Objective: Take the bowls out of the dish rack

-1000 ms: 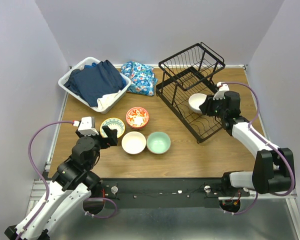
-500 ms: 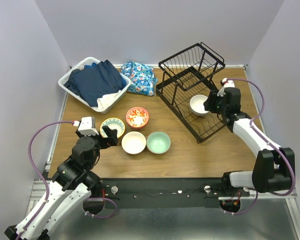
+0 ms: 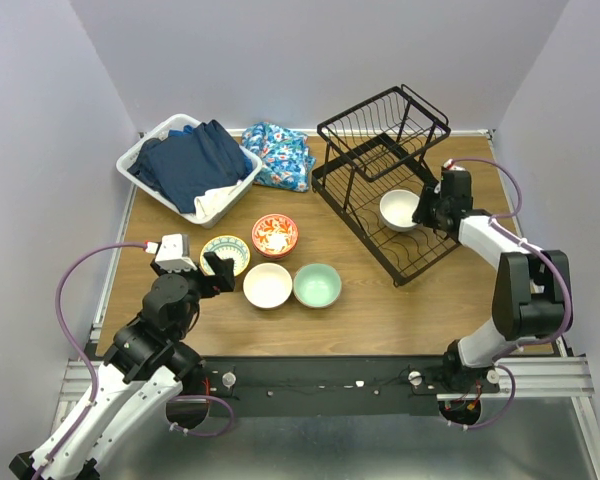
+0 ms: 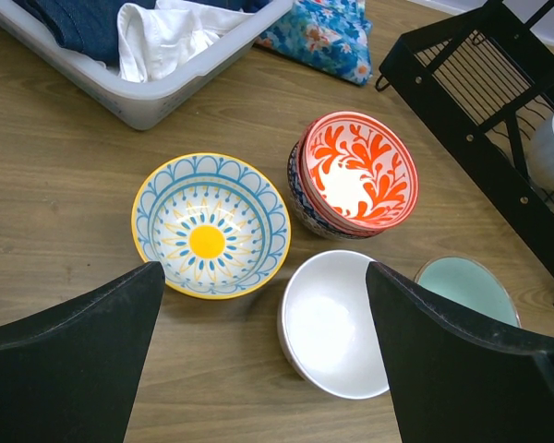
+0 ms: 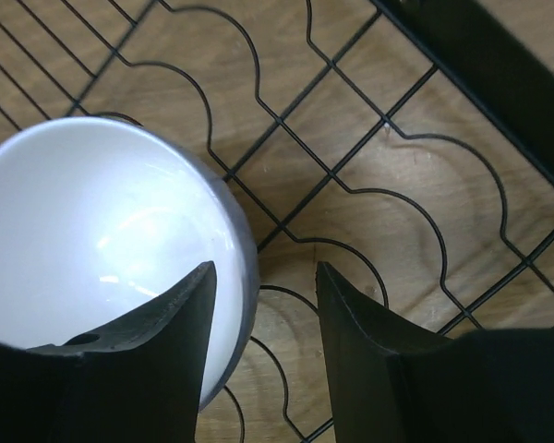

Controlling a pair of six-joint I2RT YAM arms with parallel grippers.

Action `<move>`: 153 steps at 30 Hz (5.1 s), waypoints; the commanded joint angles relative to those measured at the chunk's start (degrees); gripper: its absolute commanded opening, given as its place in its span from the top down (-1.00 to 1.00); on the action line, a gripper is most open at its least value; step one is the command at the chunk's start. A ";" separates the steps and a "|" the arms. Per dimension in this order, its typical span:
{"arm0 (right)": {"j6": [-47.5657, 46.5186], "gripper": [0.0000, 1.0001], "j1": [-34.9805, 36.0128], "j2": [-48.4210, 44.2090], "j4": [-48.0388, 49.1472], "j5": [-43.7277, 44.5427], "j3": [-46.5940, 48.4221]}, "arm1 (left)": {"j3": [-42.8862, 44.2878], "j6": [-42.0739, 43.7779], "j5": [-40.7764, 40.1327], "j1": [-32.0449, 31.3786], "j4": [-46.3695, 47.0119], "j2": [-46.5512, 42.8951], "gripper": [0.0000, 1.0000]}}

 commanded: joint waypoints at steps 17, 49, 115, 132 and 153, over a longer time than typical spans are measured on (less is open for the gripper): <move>-6.25 0.99 -0.35 -7.57 -11.61 -1.55 4.99 | 0.06 0.91 3.27 0.13 1.87 4.05 -0.98; 1.30 0.99 31.99 -21.12 -25.77 3.79 3.32 | 33.18 -3.40 23.49 -10.85 1.17 51.95 -0.91; 5.96 -0.76 44.39 -24.37 -10.48 21.91 -0.01 | 24.32 -3.92 11.19 -3.39 -17.02 48.35 1.00; 6.40 -0.76 44.39 -24.99 -4.86 20.68 -3.44 | 14.12 -6.91 8.90 -2.60 -7.88 45.11 0.37; 10.09 -0.90 33.59 -6.43 -0.11 14.95 16.68 | 32.03 0.99 -7.17 -2.60 -24.83 12.34 -0.98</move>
